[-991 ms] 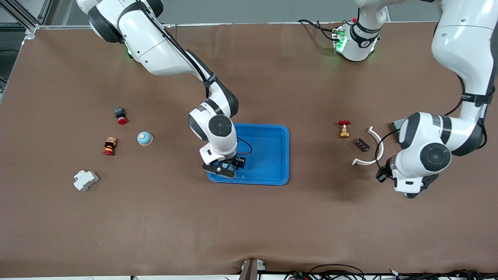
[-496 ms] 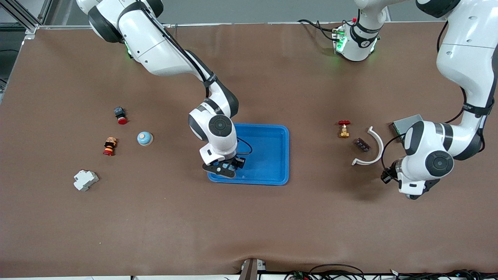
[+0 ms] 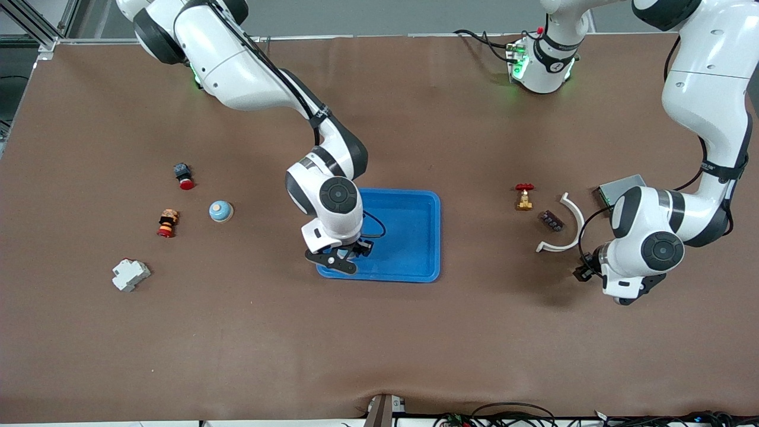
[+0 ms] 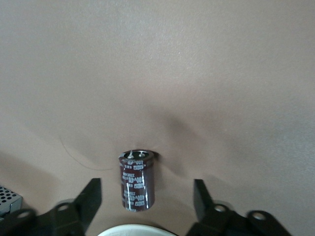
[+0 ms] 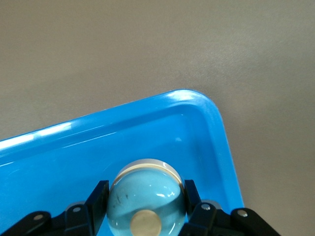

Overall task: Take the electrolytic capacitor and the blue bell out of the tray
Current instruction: 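Carry the bell out with the right gripper while the left gripper places the capacitor, then withdraw the left gripper while the right gripper carries the bell beside the first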

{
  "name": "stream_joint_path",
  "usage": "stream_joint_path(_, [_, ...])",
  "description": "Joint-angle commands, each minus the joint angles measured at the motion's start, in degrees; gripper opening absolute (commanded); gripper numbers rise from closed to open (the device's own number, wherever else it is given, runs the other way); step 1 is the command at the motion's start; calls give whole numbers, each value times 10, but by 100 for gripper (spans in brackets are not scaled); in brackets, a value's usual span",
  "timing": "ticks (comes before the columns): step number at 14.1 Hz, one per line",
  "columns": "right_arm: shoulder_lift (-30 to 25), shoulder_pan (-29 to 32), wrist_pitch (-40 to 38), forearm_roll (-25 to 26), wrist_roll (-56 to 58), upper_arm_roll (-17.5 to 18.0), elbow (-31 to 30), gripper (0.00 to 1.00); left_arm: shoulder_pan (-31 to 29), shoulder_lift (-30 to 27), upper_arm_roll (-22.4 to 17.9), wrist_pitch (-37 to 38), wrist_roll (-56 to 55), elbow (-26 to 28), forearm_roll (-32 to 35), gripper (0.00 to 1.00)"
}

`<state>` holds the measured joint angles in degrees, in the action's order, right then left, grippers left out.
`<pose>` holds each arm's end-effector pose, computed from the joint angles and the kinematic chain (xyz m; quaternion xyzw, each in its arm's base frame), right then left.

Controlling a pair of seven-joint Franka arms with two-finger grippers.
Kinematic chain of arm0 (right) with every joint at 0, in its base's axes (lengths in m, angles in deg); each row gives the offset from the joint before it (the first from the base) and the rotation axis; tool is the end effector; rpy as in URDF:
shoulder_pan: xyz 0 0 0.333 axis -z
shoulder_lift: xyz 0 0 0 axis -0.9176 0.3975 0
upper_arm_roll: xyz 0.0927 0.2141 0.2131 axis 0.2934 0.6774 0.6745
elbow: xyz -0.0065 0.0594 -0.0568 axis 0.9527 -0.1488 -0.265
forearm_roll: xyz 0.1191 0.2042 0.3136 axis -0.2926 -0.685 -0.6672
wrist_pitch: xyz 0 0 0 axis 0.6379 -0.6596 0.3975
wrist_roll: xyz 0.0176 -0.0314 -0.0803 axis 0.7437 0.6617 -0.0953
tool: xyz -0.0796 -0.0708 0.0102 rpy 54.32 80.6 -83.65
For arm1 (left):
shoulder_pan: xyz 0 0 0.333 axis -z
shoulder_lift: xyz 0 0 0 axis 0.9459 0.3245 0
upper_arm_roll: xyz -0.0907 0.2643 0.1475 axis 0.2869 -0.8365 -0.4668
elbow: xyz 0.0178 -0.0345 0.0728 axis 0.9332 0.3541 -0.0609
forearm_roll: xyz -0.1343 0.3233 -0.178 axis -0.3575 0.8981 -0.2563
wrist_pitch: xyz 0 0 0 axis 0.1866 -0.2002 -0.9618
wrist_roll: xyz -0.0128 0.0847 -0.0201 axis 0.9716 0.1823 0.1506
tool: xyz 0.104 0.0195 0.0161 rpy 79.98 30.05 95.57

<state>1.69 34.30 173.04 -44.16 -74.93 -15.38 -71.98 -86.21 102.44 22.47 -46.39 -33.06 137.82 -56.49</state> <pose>0.6061 0.4397 0.2369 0.9866 -0.1600 0.0151 0.0270 0.6664 -0.0012 0.2023 -0.9497 -0.2980 0.0409 0.0872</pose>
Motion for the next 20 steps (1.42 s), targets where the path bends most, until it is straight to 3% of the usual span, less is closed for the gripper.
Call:
stream_joint_path(1, [-15,36,-26,-23,72,10,5,0,4,-33,6,15,-1,4,14,100])
stream_joint_path(7, [-88,147,-99,-59,326,7,-18,0,0,-107,50,60,-1,0,10,100])
stream_joint_path(10, [-125,204,-86,-59,442,6,-70,0,-1,-127,77,128,27,-47,9,100])
stream_joint_path(13, [-160,254,-35,-59,542,6,-141,0,-6,-165,95,182,49,-73,-3,100])
stream_joint_path(15, [-171,276,-11,-59,579,7,-177,0,-9,-204,94,197,62,-74,-54,100])
stream_joint_path(20, [-214,308,152,-59,643,5,-337,0,-18,-274,94,230,134,-76,-108,100])
